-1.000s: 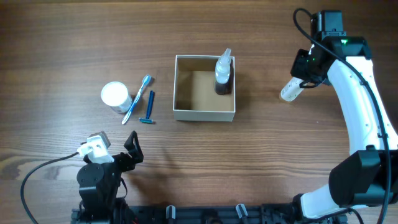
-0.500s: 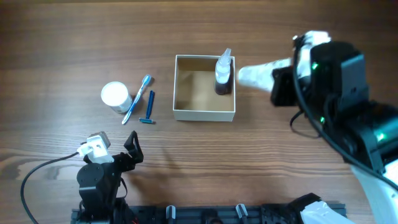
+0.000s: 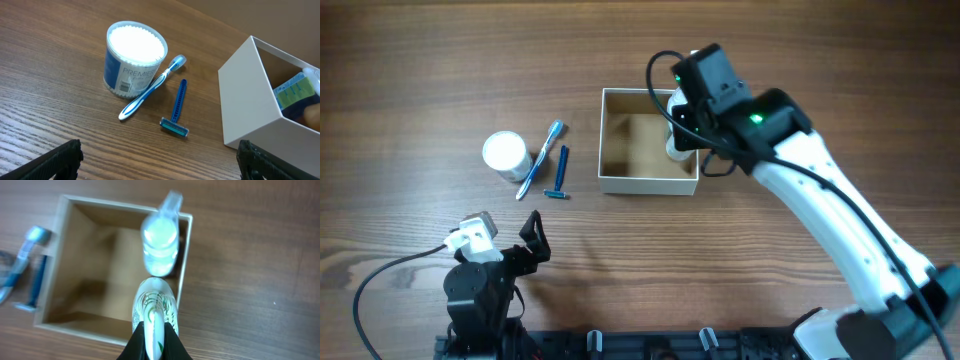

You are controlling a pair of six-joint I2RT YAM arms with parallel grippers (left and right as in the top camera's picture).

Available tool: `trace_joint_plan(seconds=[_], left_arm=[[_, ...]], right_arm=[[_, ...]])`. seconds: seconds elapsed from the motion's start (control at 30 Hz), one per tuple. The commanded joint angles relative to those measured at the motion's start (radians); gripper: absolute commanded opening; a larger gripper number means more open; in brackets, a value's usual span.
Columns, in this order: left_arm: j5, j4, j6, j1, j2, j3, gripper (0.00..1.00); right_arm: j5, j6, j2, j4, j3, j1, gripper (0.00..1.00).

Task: Pack container
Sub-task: 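Grasp the white lotion bottle and place it in the box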

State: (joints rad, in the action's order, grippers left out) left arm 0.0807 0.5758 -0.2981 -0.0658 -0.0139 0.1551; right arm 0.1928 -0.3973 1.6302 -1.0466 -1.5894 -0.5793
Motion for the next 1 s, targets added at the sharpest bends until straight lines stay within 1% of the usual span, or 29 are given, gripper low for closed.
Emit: trace_joint_plan(seconds=[0.0, 0.07, 0.1, 0.13, 0.17, 0.2, 0.3, 0.37, 0.47, 0.5, 0.57, 0.63, 0.7, 0.8, 0.87, 0.97], left_arm=[[0.008, -0.004, 0.002, -0.004, 0.008, -0.003, 1.00], [0.008, -0.004, 0.002, -0.004, 0.008, -0.003, 1.00], [0.008, -0.004, 0.002, -0.004, 0.008, -0.003, 1.00], [0.008, -0.004, 0.002, -0.004, 0.008, -0.003, 1.00], [0.008, -0.004, 0.002, -0.004, 0.008, -0.003, 1.00], [0.008, -0.004, 0.002, -0.004, 0.008, -0.003, 1.00], [0.008, -0.004, 0.002, -0.004, 0.008, -0.003, 1.00], [0.008, -0.004, 0.002, -0.004, 0.008, -0.003, 1.00], [0.008, -0.004, 0.002, -0.004, 0.008, -0.003, 1.00], [0.008, -0.004, 0.002, -0.004, 0.008, -0.003, 1.00], [0.008, -0.004, 0.002, -0.004, 0.008, -0.003, 1.00], [0.008, -0.004, 0.002, -0.004, 0.008, -0.003, 1.00], [0.008, -0.004, 0.002, -0.004, 0.008, -0.003, 0.99], [0.008, -0.004, 0.002, -0.004, 0.008, -0.003, 1.00], [0.008, -0.004, 0.002, -0.004, 0.008, -0.003, 1.00], [0.008, -0.021, 0.001, -0.004, 0.008, -0.003, 1.00]], right_arm=[[0.050, -0.027, 0.085, -0.005, -0.006, -0.001, 0.04], [0.050, -0.032, 0.116, -0.006, -0.006, -0.001, 0.04], [0.044, -0.036, 0.137, -0.005, -0.006, -0.001, 0.15], [0.043, -0.046, 0.143, -0.004, -0.006, -0.001, 0.49], [0.043, -0.048, 0.142, 0.003, -0.007, -0.001, 0.69], [0.043, -0.047, 0.132, 0.010, -0.012, -0.001, 0.73], [0.048, -0.045, 0.075, 0.015, -0.053, -0.001, 0.75], [0.047, -0.018, 0.007, 0.023, -0.091, -0.001, 0.76], [0.071, 0.003, -0.115, 0.031, -0.113, 0.011, 0.89], [0.073, 0.003, -0.148, 0.025, -0.113, 0.029, 0.91], [0.072, -0.050, -0.219, -0.021, -0.113, 0.124, 0.93], [0.062, -0.100, -0.244, -0.063, -0.113, 0.232, 0.99], [0.013, -0.119, -0.247, -0.080, -0.113, 0.344, 1.00], [-0.129, -0.129, -0.230, -0.082, -0.111, 0.544, 1.00], [-0.151, -0.130, -0.226, -0.083, -0.111, 0.585, 1.00], [-0.150, -0.128, -0.226, -0.084, -0.111, 0.592, 1.00]])
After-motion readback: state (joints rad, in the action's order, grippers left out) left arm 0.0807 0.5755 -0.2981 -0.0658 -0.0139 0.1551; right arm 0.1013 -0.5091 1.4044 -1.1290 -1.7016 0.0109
